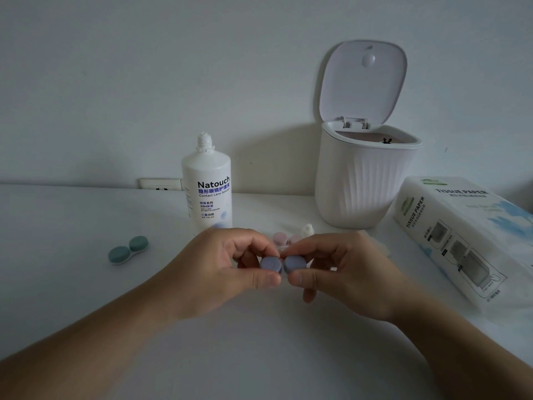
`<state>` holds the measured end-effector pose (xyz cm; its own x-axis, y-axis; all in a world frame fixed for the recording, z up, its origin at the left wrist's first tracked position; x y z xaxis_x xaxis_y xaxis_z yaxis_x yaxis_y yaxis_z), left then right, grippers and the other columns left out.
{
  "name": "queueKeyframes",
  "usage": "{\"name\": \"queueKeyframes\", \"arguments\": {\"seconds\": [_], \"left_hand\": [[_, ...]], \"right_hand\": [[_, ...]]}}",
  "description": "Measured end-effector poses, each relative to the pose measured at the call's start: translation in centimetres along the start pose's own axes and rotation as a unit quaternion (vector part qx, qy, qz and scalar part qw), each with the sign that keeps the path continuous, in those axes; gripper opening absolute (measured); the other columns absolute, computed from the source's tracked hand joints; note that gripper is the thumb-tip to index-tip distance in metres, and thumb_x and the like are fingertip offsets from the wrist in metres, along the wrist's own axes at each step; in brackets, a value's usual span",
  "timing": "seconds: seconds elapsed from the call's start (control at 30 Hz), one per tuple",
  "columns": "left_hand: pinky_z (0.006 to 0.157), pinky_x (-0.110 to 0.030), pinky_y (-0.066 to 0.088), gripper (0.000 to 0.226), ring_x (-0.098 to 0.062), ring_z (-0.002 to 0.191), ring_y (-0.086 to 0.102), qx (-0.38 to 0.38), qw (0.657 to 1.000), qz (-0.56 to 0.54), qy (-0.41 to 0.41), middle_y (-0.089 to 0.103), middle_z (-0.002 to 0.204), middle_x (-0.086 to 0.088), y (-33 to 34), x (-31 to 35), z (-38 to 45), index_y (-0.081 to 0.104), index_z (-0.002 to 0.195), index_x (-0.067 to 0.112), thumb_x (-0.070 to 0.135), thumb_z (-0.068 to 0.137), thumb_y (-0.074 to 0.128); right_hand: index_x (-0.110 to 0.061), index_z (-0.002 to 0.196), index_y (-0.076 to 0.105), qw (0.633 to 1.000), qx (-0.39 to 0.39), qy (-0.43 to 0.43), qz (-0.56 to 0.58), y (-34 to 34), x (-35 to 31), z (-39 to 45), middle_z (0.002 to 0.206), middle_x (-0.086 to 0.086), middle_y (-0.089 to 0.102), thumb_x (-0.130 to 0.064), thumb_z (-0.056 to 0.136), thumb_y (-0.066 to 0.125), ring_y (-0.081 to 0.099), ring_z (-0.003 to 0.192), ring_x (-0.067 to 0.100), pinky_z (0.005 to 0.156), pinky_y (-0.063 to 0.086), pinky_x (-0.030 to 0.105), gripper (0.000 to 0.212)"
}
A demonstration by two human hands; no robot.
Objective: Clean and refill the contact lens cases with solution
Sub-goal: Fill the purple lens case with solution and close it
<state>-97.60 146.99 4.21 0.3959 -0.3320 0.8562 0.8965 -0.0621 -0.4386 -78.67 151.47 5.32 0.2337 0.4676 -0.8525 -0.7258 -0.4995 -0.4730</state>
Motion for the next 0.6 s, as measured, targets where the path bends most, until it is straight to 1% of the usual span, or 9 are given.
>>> {"name": "queueKeyframes", "arguments": {"seconds": [0.03,0.1,0.17,0.27,0.37,0.4,0.47,0.53,0.6], "left_hand": [[0.068,-0.017,0.049,0.022,0.0,0.069,0.058,0.003,1.0,-0.001,0.0,0.069,0.074,0.012,0.0,0.0,0.0,0.075,0.088,0.033,0.038,0.069,0.085],[0.067,-0.011,0.048,0.021,0.008,0.071,0.062,0.005,1.0,-0.006,0.007,0.071,0.075,0.022,0.0,0.1,0.1,0.076,0.089,0.03,0.026,0.073,0.089],[0.066,-0.009,0.048,0.021,0.009,0.07,0.064,-0.001,1.0,-0.005,0.009,0.072,0.078,0.026,0.0,0.1,0.2,0.075,0.09,0.031,0.021,0.075,0.086],[0.07,-0.015,0.051,0.021,0.0,0.07,0.065,-0.003,1.0,-0.015,-0.01,0.075,0.079,0.012,-0.1,-0.3,0.3,0.075,0.088,0.036,0.028,0.07,0.084],[0.073,-0.016,0.051,0.021,-0.003,0.074,0.067,-0.009,0.999,-0.02,-0.024,0.076,0.082,0.004,0.0,-0.8,0.3,0.075,0.087,0.041,0.031,0.07,0.081],[0.073,-0.015,0.051,0.022,-0.002,0.074,0.066,-0.01,1.0,-0.008,-0.022,0.076,0.082,0.005,0.0,-0.9,0.4,0.075,0.087,0.044,0.031,0.071,0.084],[0.07,-0.013,0.049,0.029,-0.006,0.07,0.063,-0.003,0.999,0.037,-0.013,0.073,0.081,0.008,-0.1,-1.0,0.5,0.073,0.086,0.052,0.031,0.073,0.088],[0.068,-0.014,0.047,0.031,-0.012,0.071,0.061,0.0,0.996,0.087,-0.002,0.07,0.083,0.011,-0.1,-1.0,0.5,0.071,0.087,0.056,0.033,0.075,0.087],[0.065,-0.017,0.045,0.03,-0.011,0.068,0.056,-0.003,0.993,0.114,0.018,0.067,0.089,0.016,0.0,-1.2,0.5,0.07,0.09,0.055,0.033,0.077,0.086]], "right_hand": [[-0.021,0.099,0.078,1.0,0.001,-0.001,0.011,0.0,0.0,0.0,0.083,-0.005,0.077,-0.016,0.078,0.082,0.072,0.057,0.014,0.062,0.054,0.016,0.022],[-0.018,0.1,0.078,1.0,0.008,-0.002,0.027,-0.2,0.0,0.1,0.089,0.004,0.077,-0.024,0.075,0.08,0.072,0.058,0.016,0.062,0.054,0.018,0.025],[-0.019,0.098,0.078,0.999,0.001,-0.002,0.032,-0.3,0.0,0.1,0.089,0.003,0.077,-0.023,0.076,0.08,0.073,0.059,0.014,0.062,0.055,0.018,0.023],[-0.02,0.096,0.078,0.999,-0.027,-0.003,0.039,0.0,0.1,0.0,0.083,-0.006,0.078,-0.006,0.08,0.08,0.072,0.066,-0.001,0.059,0.055,0.016,0.021],[-0.019,0.097,0.078,0.999,-0.038,0.003,0.023,0.1,0.2,0.0,0.084,-0.005,0.077,-0.003,0.081,0.08,0.066,0.074,-0.016,0.058,0.055,0.017,0.022],[-0.023,0.096,0.078,0.999,-0.04,0.002,0.012,0.0,0.3,0.0,0.084,-0.007,0.077,-0.005,0.081,0.081,0.065,0.073,-0.016,0.057,0.054,0.018,0.023],[-0.037,0.094,0.077,0.999,-0.038,0.001,-0.021,0.0,0.3,0.1,0.082,-0.014,0.075,-0.013,0.079,0.084,0.065,0.061,-0.008,0.055,0.052,0.017,0.029],[-0.052,0.09,0.073,0.996,-0.033,-0.005,-0.077,-0.1,0.8,0.1,0.075,-0.023,0.07,-0.023,0.078,0.086,0.056,0.051,-0.005,0.053,0.042,0.008,0.034],[-0.06,0.089,0.07,0.992,-0.027,-0.002,-0.127,-0.2,1.3,0.2,0.071,-0.024,0.064,-0.042,0.072,0.084,0.047,0.05,-0.002,0.053,0.036,0.007,0.028]]}}
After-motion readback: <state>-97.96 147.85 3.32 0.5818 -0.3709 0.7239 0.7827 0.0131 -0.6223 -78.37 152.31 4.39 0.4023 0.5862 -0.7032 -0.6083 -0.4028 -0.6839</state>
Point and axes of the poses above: each hand's wrist, its own z-axis towards the middle knuckle, its own y-axis out of the palm, x = y × z, the point moved 4 cm from there along z, towards the middle knuckle
